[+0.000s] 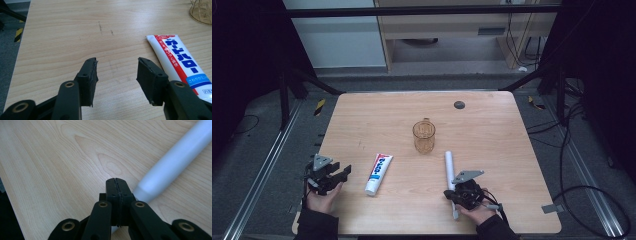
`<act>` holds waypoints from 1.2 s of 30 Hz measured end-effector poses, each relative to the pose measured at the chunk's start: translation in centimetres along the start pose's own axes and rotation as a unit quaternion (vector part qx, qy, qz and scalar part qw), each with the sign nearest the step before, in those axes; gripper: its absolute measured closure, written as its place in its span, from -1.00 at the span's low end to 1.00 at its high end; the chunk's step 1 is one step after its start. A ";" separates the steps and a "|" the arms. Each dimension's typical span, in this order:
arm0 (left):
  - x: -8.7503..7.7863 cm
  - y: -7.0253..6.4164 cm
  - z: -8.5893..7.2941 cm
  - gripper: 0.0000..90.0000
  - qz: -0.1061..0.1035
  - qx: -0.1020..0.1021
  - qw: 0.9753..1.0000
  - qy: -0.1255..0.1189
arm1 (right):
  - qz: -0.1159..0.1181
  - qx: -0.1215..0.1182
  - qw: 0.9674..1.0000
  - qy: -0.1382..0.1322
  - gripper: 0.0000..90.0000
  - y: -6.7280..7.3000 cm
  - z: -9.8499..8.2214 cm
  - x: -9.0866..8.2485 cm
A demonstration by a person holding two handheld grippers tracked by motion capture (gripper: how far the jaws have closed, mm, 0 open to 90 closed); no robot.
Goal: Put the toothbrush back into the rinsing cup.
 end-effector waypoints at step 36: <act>0.0 0.2 -0.1 0.09 0.002 -0.003 1.000 0.001 | -0.036 0.033 0.999 0.018 1.00 -1.9 -1.8 -2.5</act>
Point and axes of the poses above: each handheld gripper's, and its own axes: x roughly forward along the jaws, z roughly out of its top, y roughly to its left, the point moved 4 cm from there along x, roughly forward along the jaws, and after that the axes turned 3 degrees about -x, right-handed, at the moved point
